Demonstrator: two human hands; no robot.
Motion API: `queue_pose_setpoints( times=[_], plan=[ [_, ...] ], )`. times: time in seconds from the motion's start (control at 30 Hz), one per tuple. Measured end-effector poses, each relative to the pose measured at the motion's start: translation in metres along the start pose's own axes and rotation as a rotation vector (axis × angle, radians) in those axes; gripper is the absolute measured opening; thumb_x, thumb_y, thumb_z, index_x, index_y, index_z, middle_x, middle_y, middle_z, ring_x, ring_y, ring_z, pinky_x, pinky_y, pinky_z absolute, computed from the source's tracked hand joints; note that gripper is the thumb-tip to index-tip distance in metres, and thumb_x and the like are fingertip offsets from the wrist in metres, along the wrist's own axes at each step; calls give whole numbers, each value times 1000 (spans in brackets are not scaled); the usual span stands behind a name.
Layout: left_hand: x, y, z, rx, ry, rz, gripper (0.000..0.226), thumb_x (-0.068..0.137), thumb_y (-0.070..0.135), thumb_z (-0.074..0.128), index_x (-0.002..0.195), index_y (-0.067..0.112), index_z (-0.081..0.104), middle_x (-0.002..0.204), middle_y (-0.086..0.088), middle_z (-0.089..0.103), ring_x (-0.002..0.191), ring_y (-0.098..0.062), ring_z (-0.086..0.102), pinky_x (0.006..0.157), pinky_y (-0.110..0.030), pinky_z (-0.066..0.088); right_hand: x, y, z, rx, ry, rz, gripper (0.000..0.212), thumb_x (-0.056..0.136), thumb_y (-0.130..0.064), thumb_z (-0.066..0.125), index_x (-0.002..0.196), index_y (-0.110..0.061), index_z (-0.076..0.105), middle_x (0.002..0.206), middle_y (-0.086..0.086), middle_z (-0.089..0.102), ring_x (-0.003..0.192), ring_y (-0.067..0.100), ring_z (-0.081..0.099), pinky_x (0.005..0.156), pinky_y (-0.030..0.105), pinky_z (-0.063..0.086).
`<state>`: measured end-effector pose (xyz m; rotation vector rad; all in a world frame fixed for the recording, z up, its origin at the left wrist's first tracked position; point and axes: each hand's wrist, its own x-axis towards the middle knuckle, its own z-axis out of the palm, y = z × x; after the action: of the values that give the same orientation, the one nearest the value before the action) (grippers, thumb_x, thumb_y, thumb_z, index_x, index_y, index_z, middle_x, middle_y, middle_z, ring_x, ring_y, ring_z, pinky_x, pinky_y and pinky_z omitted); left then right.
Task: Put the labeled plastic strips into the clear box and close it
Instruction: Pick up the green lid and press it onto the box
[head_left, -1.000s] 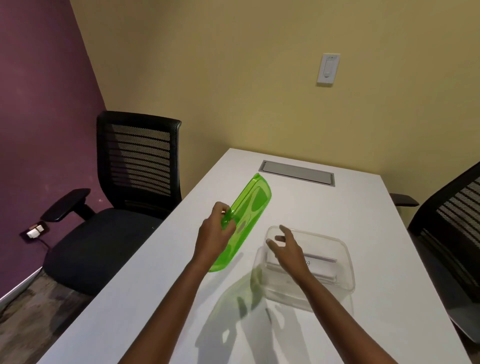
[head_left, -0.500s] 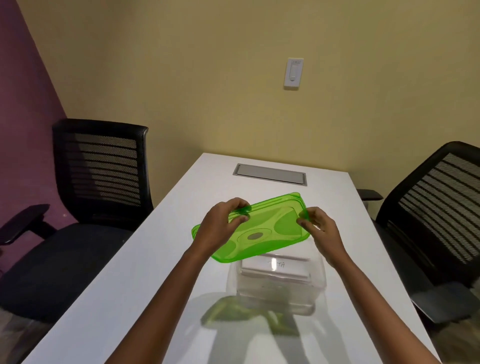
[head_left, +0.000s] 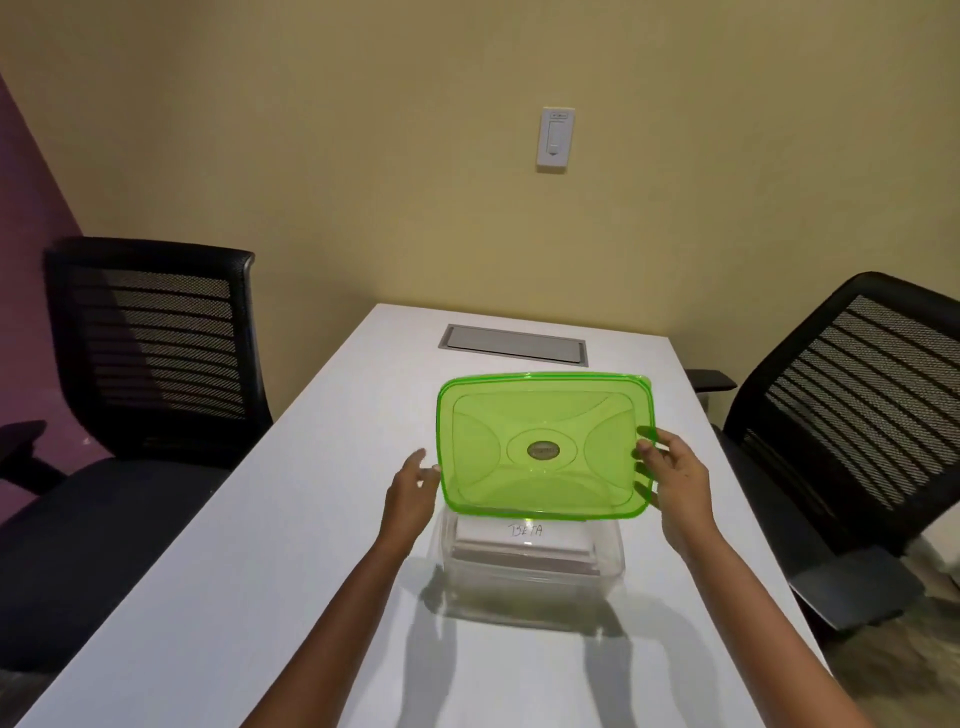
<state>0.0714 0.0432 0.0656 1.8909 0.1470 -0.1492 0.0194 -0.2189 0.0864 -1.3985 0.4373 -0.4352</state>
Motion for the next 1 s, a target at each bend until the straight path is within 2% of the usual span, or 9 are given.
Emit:
queue_pose_setpoints(
  times=[0.07, 0.17, 0.3, 0.37, 0.47, 0.6, 0.77, 0.9, 1.0],
  plan=[
    [2, -8, 5, -124, -57, -61, 33, 98, 6, 41, 128, -4, 50, 107, -20, 62, 77, -20, 59, 63, -27, 49, 4, 7, -1, -4, 12, 69, 25, 94, -10, 51, 119, -8, 57, 73, 2, 56, 65, 13, 50, 61, 26, 41],
    [8, -21, 13, -150, -55, -126, 28, 94, -1, 44, 118, -5, 58, 92, -16, 60, 62, -14, 52, 58, -25, 44, 11, 19, -1, -36, 44, 181, 29, 94, -10, 52, 122, -4, 57, 74, 1, 56, 64, 13, 49, 59, 25, 41],
    [13, -33, 18, -66, -41, -152, 18, 90, -5, 49, 90, 2, 66, 85, -15, 58, 72, -23, 51, 70, -29, 42, 21, 39, 1, -176, 29, 247, 33, 94, -2, 51, 126, 2, 53, 90, 10, 59, 73, 21, 55, 64, 31, 47],
    [19, -40, 21, -2, -55, -165, 27, 88, -6, 50, 69, 12, 56, 81, -14, 53, 78, -22, 47, 74, -30, 38, 25, 51, 1, -315, 37, 214, 36, 91, 1, 54, 127, 6, 52, 106, 19, 61, 89, 25, 55, 85, 43, 51],
    [23, -43, 27, 58, -46, -190, 20, 86, -7, 52, 73, 7, 56, 73, -12, 50, 78, -22, 42, 73, -29, 33, 28, 62, 1, -432, 57, 196, 43, 88, 1, 59, 130, 6, 51, 125, 24, 59, 111, 32, 56, 106, 50, 42],
    [27, -43, 35, 150, 3, -172, 14, 86, -4, 54, 78, 7, 54, 76, -12, 52, 77, -23, 43, 69, -26, 30, 30, 75, -2, -491, 76, 228, 47, 86, -1, 62, 131, 4, 50, 132, 23, 56, 121, 36, 53, 107, 48, 41],
    [36, -44, 42, 279, 34, -174, 44, 83, -6, 53, 51, 14, 30, 54, -4, 29, 73, -23, 32, 65, -27, 23, 27, 88, -5, -561, 94, 264, 45, 87, -3, 62, 130, 3, 52, 131, 21, 58, 121, 34, 53, 103, 41, 40],
    [42, -49, 43, 259, 26, -212, 33, 84, -6, 53, 56, 9, 44, 55, -7, 39, 74, -28, 38, 66, -28, 25, 24, 95, -4, -617, 89, 267, 42, 87, -6, 62, 127, 3, 54, 131, 21, 59, 122, 33, 53, 103, 38, 39],
    [43, -53, 43, 206, 28, -204, 26, 87, -1, 55, 111, -5, 64, 105, -21, 70, 104, -34, 60, 82, -33, 43, 23, 97, -4, -643, 93, 263, 41, 87, -5, 62, 127, 3, 55, 132, 20, 58, 123, 33, 53, 104, 37, 39]
  ],
)
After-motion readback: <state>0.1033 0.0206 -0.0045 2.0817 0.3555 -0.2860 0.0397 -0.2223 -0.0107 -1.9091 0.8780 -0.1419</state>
